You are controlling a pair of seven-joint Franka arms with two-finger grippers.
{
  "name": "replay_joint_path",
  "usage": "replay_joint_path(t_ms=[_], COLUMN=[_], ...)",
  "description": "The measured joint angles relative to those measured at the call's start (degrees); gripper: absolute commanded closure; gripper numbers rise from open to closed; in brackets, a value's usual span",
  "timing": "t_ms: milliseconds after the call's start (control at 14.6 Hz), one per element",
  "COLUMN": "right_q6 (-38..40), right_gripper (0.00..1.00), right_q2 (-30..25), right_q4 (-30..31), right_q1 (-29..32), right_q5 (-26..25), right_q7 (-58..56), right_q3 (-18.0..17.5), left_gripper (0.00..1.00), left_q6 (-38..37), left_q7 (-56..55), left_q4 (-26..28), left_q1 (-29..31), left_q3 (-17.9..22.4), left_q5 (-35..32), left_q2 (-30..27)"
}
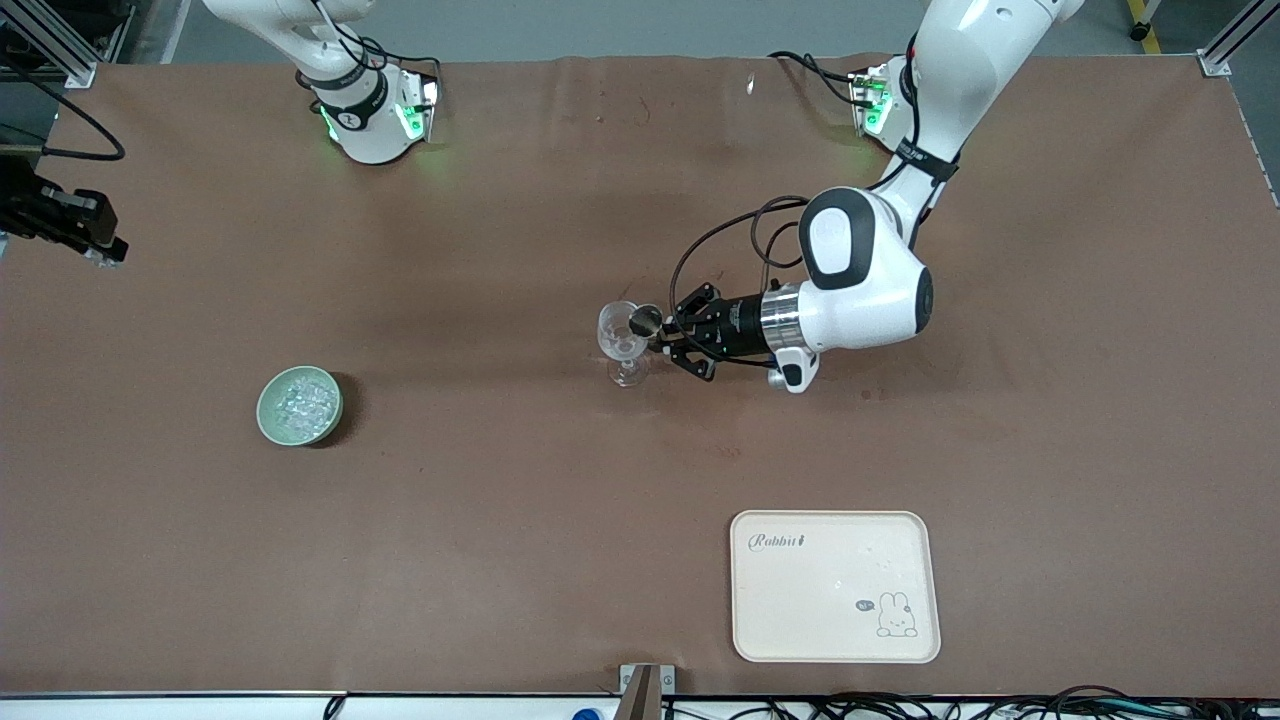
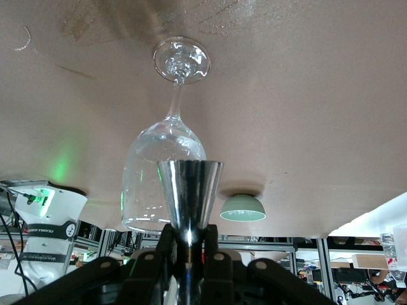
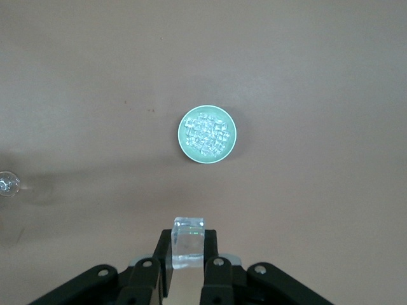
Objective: Pour wine and add ice with both arms
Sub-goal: 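Tilt the silver jigger over the wine glass with the left gripper to pour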
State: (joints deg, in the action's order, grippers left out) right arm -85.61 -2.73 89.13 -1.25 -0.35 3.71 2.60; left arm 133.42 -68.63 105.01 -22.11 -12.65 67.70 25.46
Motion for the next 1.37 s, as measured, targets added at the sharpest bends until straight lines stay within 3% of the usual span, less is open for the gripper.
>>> replay_joint_path(t_ms=[342, 1369], right_q6=[0.09, 0.16], right_gripper=[0.96, 0.96], right_q2=[0.0, 0.0], right_q4=[0.02, 0.03], right_q1=[-0.01, -0.01], right_q5=[0.0, 0.0], right_q7=[0.01, 0.05], right_q3=[-0.02, -0.02], left_gripper=[0.99, 1.0], left_q6=[0.25, 0.95], left_q7=[-6.94, -17.58], left_q4=[0.0, -0.35], left_q1=[-0.83, -3.3], left_q3=[0.0, 0.04], left_q5=[-8.56, -21.76], left_q2=[-1.0, -1.3])
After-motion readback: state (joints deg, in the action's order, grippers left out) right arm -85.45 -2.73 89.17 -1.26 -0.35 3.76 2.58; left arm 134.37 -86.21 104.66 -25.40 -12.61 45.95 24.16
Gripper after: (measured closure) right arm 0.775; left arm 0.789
